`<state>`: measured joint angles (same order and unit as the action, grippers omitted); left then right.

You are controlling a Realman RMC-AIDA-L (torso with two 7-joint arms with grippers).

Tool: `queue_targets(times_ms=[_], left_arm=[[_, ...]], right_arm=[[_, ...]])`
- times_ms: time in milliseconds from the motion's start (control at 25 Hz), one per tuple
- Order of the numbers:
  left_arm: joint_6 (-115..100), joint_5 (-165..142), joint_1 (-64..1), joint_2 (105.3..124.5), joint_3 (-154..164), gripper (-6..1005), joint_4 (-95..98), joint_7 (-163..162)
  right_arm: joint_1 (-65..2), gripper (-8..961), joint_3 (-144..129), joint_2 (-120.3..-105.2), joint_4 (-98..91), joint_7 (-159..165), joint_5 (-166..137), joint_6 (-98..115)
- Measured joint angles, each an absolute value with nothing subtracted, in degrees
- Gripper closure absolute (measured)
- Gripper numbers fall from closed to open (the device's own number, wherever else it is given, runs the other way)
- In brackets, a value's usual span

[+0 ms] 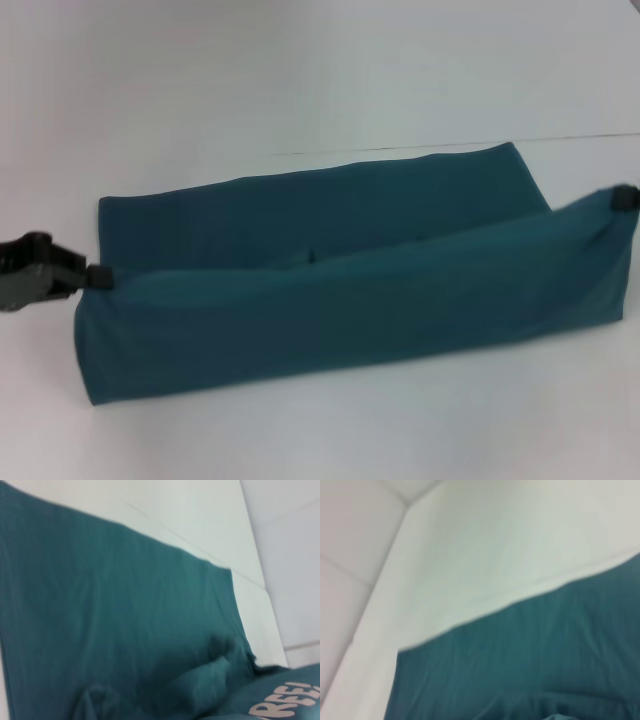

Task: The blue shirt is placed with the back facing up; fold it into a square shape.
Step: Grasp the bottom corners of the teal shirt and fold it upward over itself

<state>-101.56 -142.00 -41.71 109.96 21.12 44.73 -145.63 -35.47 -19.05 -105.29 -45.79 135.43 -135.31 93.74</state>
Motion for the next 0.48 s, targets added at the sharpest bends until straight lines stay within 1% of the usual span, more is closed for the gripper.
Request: queue_targets(times_ms=[160, 400, 480], left_arm=[[-94.84, -141.90, -43.21, 110.30, 21.68, 939, 41.98, -145.99], [-87.14, -141.15, -44.76, 111.84, 22.68, 933, 40.02, -145.21], [-85.81, -140.03, -45.01, 112.34, 22.84, 931, 40.27, -144.76]], right_arm=[[-35.76, 819, -19.30, -106.45, -43.33, 135.42, -132.69, 88.06], [-36.93, 812, -21.66, -109.18, -41.63, 135.15, -132.31, 77.90], [-37.51, 810, -22.56, -109.88, -41.62, 135.31, -132.10, 75.31]])
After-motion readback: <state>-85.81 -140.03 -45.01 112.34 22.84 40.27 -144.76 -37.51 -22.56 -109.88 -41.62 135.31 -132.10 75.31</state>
